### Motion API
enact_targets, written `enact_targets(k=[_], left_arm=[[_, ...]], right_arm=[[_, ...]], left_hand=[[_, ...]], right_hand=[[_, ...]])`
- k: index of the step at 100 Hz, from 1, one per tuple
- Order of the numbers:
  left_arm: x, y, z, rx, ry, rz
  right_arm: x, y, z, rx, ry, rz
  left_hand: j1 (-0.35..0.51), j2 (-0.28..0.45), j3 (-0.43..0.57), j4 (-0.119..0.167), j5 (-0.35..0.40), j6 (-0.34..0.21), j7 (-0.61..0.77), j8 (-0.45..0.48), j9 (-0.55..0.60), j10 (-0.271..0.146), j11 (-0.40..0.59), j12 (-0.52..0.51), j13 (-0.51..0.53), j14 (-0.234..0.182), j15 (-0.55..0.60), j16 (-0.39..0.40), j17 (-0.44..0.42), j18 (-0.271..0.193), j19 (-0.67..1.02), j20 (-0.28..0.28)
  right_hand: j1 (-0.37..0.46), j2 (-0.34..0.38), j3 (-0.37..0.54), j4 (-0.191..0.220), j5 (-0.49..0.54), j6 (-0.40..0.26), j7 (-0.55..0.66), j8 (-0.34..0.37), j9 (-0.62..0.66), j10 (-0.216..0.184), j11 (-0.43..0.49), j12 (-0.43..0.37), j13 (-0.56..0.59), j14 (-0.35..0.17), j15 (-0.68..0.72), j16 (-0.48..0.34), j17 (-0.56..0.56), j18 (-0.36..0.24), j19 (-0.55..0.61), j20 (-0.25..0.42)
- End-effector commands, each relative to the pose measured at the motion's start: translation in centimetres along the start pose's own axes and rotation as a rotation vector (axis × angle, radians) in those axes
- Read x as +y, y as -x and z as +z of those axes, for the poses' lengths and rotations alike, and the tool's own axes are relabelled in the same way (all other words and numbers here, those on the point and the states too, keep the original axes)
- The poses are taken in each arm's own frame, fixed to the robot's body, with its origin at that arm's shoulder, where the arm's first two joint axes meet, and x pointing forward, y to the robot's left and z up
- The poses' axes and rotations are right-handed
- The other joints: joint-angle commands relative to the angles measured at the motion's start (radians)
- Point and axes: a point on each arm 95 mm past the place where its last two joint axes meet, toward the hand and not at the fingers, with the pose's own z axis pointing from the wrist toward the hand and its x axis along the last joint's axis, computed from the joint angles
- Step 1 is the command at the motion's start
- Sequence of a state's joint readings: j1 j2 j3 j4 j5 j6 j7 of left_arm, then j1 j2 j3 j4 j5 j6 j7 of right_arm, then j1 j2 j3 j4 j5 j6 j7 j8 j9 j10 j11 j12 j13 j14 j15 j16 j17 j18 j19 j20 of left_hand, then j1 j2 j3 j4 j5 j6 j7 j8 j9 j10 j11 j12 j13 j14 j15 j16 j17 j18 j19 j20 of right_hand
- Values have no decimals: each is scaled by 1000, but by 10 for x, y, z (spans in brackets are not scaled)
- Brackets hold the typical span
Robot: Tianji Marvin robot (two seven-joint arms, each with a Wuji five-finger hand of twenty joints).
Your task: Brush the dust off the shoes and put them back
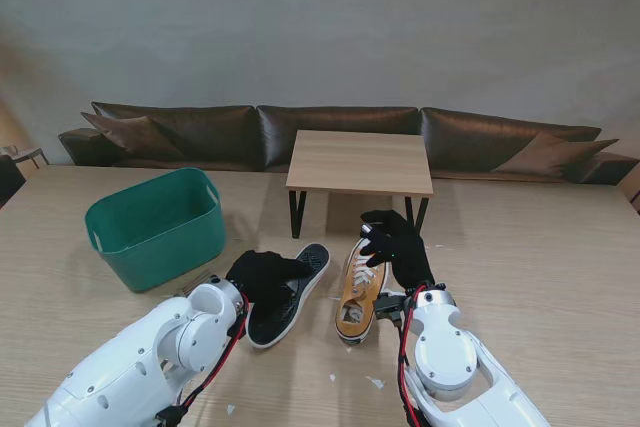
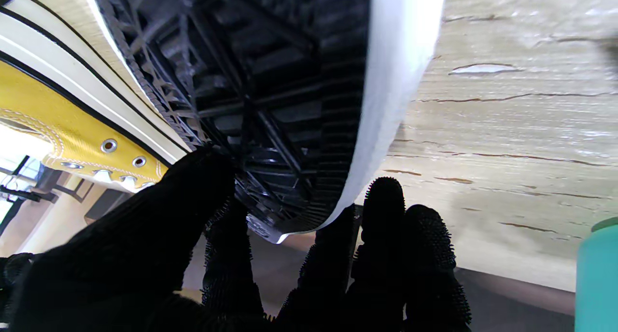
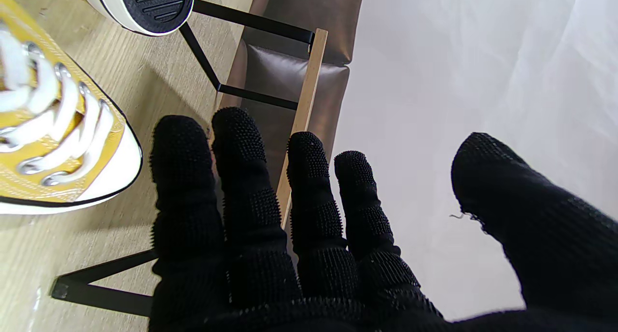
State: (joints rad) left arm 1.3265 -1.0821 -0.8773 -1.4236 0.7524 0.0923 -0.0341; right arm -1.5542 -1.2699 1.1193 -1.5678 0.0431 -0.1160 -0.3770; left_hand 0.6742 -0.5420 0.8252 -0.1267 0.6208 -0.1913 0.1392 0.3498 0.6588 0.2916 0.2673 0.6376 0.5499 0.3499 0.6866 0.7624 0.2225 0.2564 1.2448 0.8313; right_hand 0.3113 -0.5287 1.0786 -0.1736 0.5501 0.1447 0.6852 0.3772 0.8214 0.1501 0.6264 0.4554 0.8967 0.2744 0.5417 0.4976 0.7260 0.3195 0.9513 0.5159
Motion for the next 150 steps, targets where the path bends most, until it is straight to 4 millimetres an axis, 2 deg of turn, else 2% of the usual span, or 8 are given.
enact_targets(k=[1,18,30,49,83,109,129,150], left_arm=[[60,29,-15,-93,180,5],[61,30,-17,-99,177,18],[55,28,-19,-91,143,22],[41,25,-22,-60,68,-15],[31,20,-24,-5,15,-48],[25,19,-23,8,-12,-62],[20,18,-23,13,-44,-71],[20,18,-24,19,-59,-93]], right_arm=[[-3,2,-2,-6,-16,4],[-3,2,-2,-7,-17,4],[-4,3,-2,-8,-17,5],[-4,3,-2,-8,-18,6],[-5,4,-2,-10,-21,6],[-4,4,-2,-13,-20,7],[-5,5,-2,-12,-21,7],[-5,5,-2,-16,-23,8]], left_hand=[[115,-66,15,16,174,352,115,19,6,-4,12,9,51,-7,11,-6,3,-6,47,-10],[96,-64,7,14,132,360,90,5,-5,-3,8,6,32,7,-1,-11,-12,-1,37,-18],[55,-47,-15,12,26,352,36,-27,-64,7,-58,-68,-58,25,-146,-93,-102,32,-81,-65],[31,-31,-40,14,-25,337,22,-36,-71,22,-101,-126,-94,40,-244,-146,-150,57,-210,-98],[-3,-18,-69,12,-132,293,-30,-66,-81,22,-127,-141,-102,55,-280,-162,-160,68,-254,-105],[-31,7,-107,14,-218,285,-111,-171,-94,42,-160,-167,-103,74,-314,-176,-164,80,-286,-98],[-48,27,-134,17,-282,243,-140,-241,-113,50,-168,-195,-98,90,-332,-188,-163,87,-300,-96],[-63,46,-154,16,-309,216,-142,-262,-122,54,-172,-207,-101,100,-340,-191,-168,89,-313,-97]], right_hand=[[-26,25,15,26,-10,-12,0,-14,-6,6,9,-14,17,7,12,-2,-409,6,-16,8],[-27,25,15,26,-8,-12,0,-14,-7,7,8,-14,19,6,12,-2,-410,5,-16,8],[-27,26,15,26,-7,-13,1,-14,-7,7,8,-15,19,7,12,-2,-410,5,-16,8],[-26,24,16,26,-7,-11,0,-14,-6,7,8,-15,19,5,12,-2,-410,8,-16,8],[-25,23,18,26,-6,-11,0,-14,-6,9,8,-14,18,7,12,-2,-411,6,-16,8],[-25,23,18,26,-4,-10,0,-14,-5,8,9,-14,18,7,12,-2,-412,8,-17,9],[-25,23,18,26,-2,-10,0,-14,-5,8,8,-14,18,8,12,-2,-412,8,-17,9],[-24,22,19,26,2,-9,0,-14,0,10,9,-14,19,9,13,-2,-412,10,-18,9]])
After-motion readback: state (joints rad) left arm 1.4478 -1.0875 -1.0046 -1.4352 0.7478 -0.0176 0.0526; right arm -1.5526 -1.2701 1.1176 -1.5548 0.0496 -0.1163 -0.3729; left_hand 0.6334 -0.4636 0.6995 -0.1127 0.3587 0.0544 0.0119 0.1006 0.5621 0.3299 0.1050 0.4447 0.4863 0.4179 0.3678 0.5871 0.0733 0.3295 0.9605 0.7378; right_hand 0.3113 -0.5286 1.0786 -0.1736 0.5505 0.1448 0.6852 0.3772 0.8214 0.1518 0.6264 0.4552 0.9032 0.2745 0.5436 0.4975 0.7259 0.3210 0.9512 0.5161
